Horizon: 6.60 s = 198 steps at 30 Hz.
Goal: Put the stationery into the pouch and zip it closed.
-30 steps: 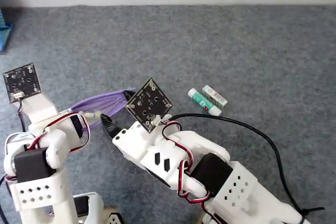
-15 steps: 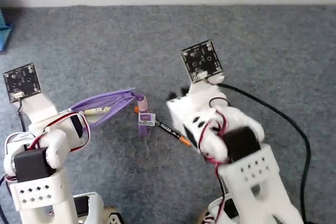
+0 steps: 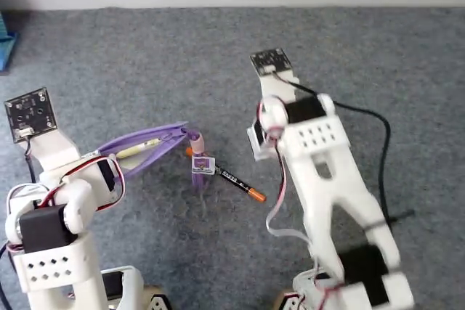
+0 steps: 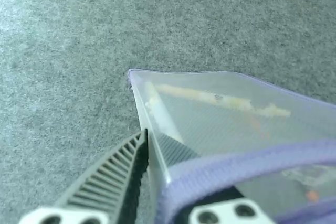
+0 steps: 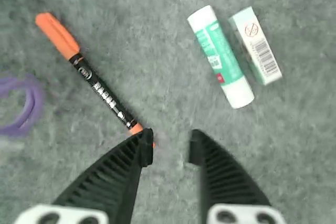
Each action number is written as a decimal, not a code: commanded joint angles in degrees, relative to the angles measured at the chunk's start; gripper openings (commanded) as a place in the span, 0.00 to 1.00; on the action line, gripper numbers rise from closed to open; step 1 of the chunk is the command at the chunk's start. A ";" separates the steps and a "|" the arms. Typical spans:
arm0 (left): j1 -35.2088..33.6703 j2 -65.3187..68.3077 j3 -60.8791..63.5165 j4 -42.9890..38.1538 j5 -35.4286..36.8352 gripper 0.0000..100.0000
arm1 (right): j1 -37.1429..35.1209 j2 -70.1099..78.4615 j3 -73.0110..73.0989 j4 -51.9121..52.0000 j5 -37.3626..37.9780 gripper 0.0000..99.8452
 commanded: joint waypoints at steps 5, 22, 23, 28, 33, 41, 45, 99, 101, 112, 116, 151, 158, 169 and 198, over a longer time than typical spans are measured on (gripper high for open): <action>0.44 0.62 -0.22 -1.49 0.97 0.01 | 2.15 20.53 -22.07 8.75 6.07 0.28; 0.44 0.62 -0.22 -1.49 0.97 0.01 | 8.04 47.96 -53.98 18.07 16.18 0.28; 0.44 0.62 -0.22 -1.49 0.97 0.01 | 8.04 49.63 -55.03 18.24 16.18 0.28; 0.44 0.62 0.57 -1.49 0.97 0.01 | 8.13 56.57 -60.92 18.33 16.18 0.28; 0.44 0.44 1.80 -1.58 0.97 0.01 | 7.60 62.46 -66.37 18.77 16.18 0.28; 0.44 0.35 1.63 -1.67 0.97 0.01 | 7.78 68.53 -71.65 20.79 16.09 0.28; 0.44 0.26 1.63 -1.58 0.97 0.01 | 7.60 69.23 -72.00 21.14 16.09 0.19; 0.44 0.53 1.45 -1.93 0.97 0.01 | -18.95 -52.00 4.48 0.48 3.60 0.01; 0.44 0.62 1.36 -1.93 0.97 0.01 | -22.02 -52.70 6.59 -4.88 2.73 0.01; 0.44 6.33 -5.85 0.62 2.99 0.01 | -30.29 -52.70 20.48 -47.43 3.43 0.01; 0.53 14.33 -13.32 4.22 7.21 0.01 | -33.19 -49.36 22.86 -58.15 8.70 0.01; 0.44 20.13 -18.07 5.89 8.79 0.01 | -27.65 -24.13 28.22 -80.75 -3.34 0.01; 0.44 20.22 -18.07 5.80 8.79 0.01 | -27.12 -23.69 28.22 -76.53 -4.92 0.01; 0.44 20.22 -18.07 5.98 8.79 0.01 | -30.81 -24.31 26.29 -69.76 -4.92 0.21; -0.09 20.04 -18.15 6.24 11.96 0.01 | -17.63 -36.79 14.59 -20.44 -5.01 0.04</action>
